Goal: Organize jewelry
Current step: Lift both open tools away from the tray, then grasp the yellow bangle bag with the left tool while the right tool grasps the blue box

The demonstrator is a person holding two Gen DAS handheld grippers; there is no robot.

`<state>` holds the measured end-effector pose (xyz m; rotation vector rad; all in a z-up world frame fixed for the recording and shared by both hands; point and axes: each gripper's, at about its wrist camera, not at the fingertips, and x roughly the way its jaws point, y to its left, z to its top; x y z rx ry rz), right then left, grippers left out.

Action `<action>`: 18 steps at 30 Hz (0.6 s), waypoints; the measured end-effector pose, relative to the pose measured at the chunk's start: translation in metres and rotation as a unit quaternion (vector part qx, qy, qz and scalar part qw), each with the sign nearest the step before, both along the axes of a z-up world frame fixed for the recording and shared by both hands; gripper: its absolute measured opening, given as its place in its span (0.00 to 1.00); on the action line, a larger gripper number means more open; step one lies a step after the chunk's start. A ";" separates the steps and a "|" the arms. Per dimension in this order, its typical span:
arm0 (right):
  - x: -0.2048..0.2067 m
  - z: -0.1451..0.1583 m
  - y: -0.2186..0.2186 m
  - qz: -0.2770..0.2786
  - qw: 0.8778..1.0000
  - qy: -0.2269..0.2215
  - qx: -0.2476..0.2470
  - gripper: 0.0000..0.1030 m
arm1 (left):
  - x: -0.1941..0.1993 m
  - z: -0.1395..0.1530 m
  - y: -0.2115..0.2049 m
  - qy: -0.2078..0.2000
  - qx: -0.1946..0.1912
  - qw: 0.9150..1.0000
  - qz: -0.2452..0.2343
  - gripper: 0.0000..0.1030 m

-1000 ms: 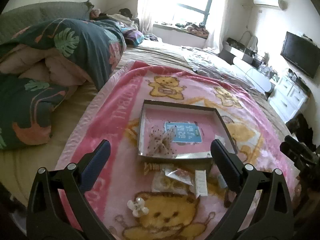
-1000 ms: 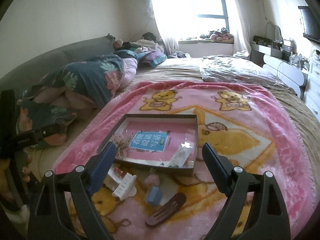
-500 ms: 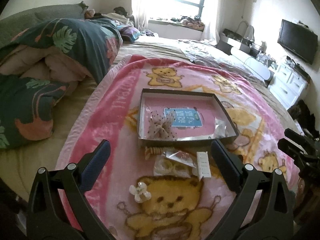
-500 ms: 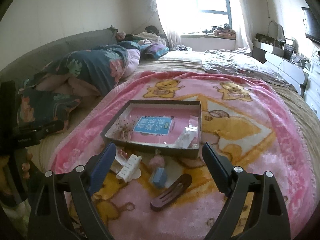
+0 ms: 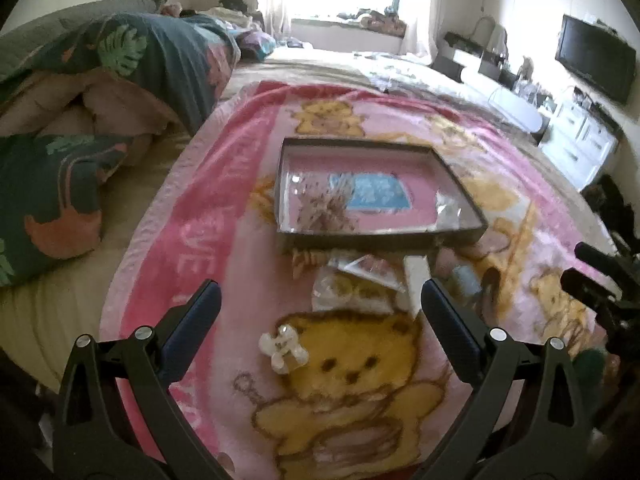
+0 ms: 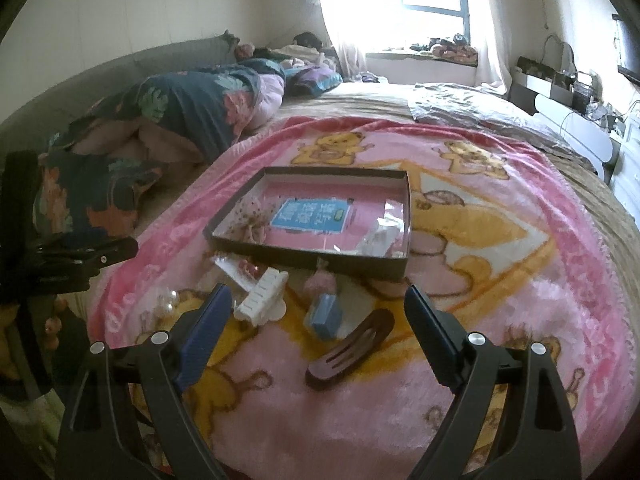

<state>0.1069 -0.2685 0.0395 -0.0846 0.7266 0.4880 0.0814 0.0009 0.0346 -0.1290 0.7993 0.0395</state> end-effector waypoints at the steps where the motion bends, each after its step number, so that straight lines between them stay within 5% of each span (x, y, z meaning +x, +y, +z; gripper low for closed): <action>1: 0.000 -0.002 0.001 0.000 1.000 0.002 -0.003 0.84 | 0.000 -0.005 0.001 0.006 0.001 1.000 0.000 0.91; 18: 0.018 -0.048 0.016 0.018 0.998 0.049 -0.034 0.84 | 0.026 -0.070 -0.007 0.089 0.029 0.995 -0.022 0.91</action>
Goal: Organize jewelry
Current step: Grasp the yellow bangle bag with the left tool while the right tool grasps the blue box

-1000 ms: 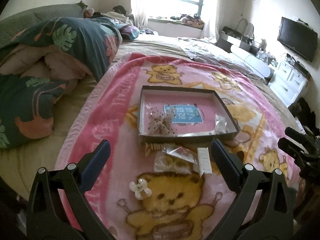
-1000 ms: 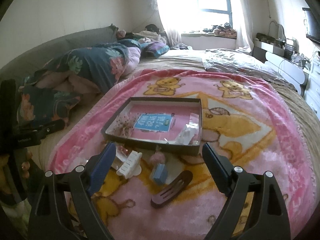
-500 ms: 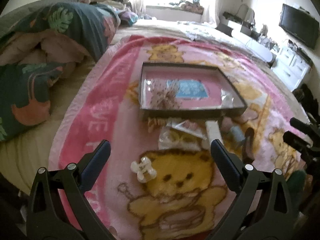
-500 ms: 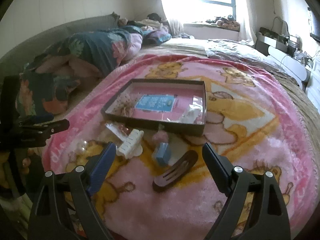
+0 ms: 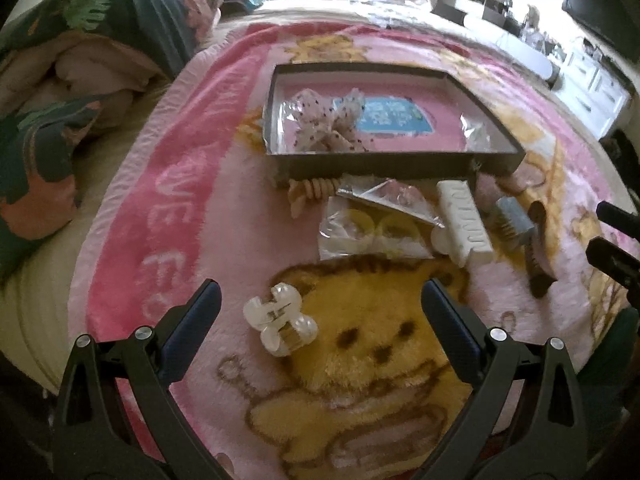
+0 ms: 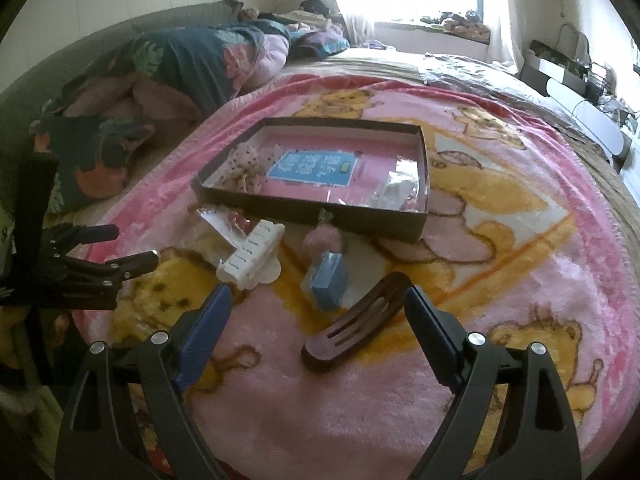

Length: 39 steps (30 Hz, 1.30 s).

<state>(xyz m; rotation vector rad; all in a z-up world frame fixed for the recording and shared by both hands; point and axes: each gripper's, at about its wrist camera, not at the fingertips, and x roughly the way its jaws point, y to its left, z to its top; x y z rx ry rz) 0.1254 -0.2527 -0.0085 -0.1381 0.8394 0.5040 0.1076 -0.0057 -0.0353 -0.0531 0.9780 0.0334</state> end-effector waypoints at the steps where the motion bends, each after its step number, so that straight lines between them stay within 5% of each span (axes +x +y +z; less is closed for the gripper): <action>1: 0.002 -0.003 0.001 0.000 1.000 0.004 -0.001 0.84 | 0.004 -0.003 -0.001 0.004 -0.002 1.000 -0.004 0.91; 16: 0.048 -0.055 0.023 0.005 0.997 0.068 -0.026 0.53 | 0.042 -0.021 -0.015 0.035 0.005 0.999 -0.032 0.91; 20: 0.053 -0.063 0.023 0.005 0.997 0.077 -0.025 0.35 | 0.051 -0.027 -0.022 0.043 0.002 0.998 -0.042 0.91; 28: 0.053 -0.057 0.007 -0.004 0.998 0.069 0.001 0.29 | 0.064 -0.036 -0.035 0.049 0.002 0.997 -0.052 0.90; 31: 0.051 -0.053 0.001 -0.008 0.998 0.068 0.012 0.29 | 0.068 -0.040 -0.036 0.053 -0.001 0.997 -0.052 0.77; 39: 0.048 -0.044 -0.006 -0.011 0.998 0.061 0.033 0.25 | 0.062 -0.037 -0.033 0.038 -0.020 0.997 -0.057 0.76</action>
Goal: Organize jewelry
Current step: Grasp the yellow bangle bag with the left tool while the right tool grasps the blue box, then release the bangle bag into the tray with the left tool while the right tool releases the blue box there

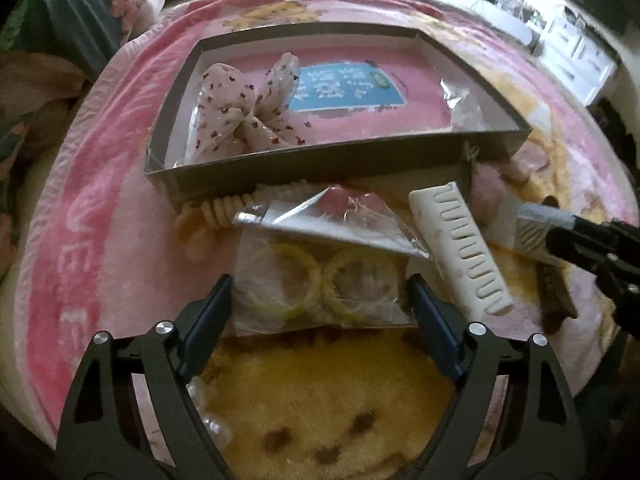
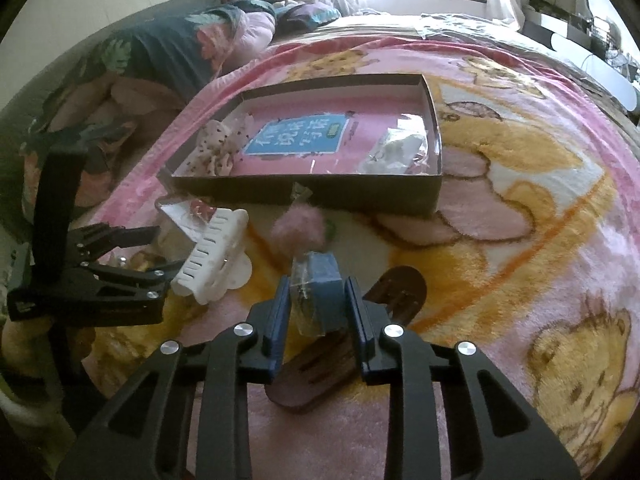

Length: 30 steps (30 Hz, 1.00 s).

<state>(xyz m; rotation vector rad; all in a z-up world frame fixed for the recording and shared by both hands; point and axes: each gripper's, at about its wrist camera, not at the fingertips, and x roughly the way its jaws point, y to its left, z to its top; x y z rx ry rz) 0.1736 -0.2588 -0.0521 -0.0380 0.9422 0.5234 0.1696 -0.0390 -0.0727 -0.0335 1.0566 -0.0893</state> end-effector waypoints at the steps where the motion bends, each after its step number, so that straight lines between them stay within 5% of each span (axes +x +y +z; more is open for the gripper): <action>1: 0.000 -0.001 0.000 0.000 1.000 0.000 -0.001 0.25 | -0.002 0.001 0.001 -0.002 -0.002 1.000 0.002 0.76; 30: -0.027 0.067 -0.005 0.009 0.996 -0.060 0.058 0.24 | -0.039 0.084 0.054 -0.100 -0.043 0.992 0.066 0.76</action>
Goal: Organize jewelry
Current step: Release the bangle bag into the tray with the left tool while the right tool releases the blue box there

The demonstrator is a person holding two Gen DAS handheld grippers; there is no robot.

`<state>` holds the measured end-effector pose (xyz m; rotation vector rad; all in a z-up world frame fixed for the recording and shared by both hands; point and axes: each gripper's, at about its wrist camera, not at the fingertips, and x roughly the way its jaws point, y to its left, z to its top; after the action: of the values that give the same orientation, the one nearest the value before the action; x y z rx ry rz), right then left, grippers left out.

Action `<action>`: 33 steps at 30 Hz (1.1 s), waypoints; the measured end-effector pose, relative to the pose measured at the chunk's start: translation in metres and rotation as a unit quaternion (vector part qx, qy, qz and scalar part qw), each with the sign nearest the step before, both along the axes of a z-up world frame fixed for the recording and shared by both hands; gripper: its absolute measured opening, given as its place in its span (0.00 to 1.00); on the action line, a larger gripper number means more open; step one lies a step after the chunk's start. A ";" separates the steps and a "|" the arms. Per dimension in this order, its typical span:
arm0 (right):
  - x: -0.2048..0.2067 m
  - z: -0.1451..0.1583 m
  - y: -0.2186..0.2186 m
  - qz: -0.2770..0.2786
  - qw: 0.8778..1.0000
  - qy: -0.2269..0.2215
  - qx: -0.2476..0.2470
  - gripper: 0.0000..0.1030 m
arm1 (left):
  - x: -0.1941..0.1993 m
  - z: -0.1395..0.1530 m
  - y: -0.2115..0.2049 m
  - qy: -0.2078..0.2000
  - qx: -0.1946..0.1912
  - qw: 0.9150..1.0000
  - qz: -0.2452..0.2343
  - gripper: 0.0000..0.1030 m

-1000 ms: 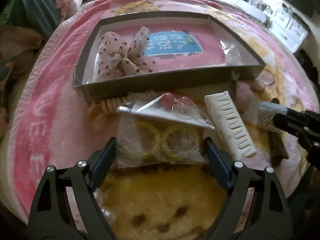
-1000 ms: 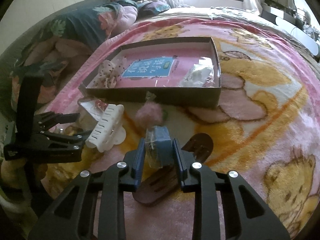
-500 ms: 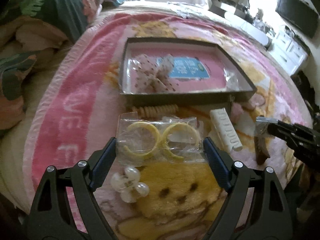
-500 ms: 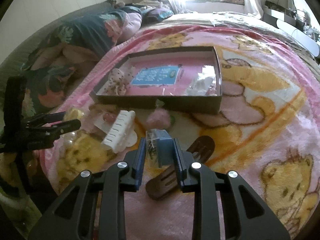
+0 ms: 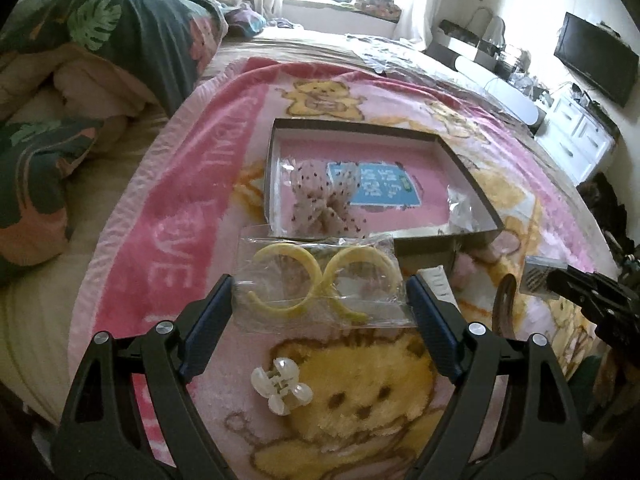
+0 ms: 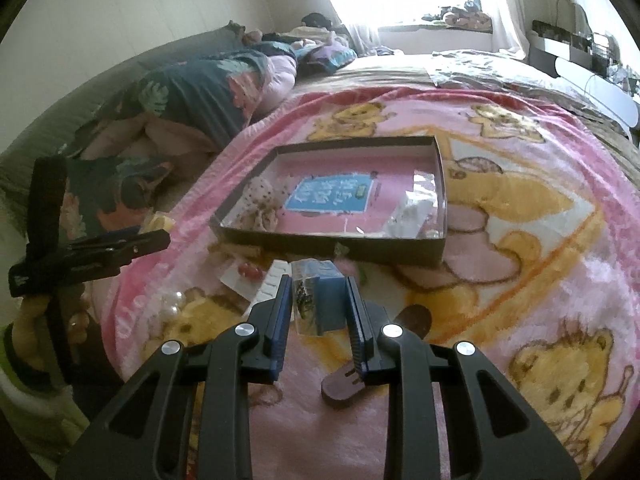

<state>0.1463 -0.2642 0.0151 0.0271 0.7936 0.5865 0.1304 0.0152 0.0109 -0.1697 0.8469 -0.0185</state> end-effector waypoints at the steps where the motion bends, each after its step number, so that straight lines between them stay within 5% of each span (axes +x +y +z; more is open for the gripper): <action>1: 0.001 0.002 0.000 -0.001 1.000 -0.002 0.001 0.24 | 0.001 0.002 -0.001 -0.003 0.000 1.000 -0.001 0.76; 33: 0.063 0.059 -0.021 -0.033 0.996 -0.068 0.037 0.24 | 0.064 0.034 -0.042 -0.031 0.013 0.999 -0.036 0.76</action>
<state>0.2090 -0.2848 0.0743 0.0807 0.6372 0.5483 0.1942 -0.0265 0.0452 -0.1129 0.7908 -0.0803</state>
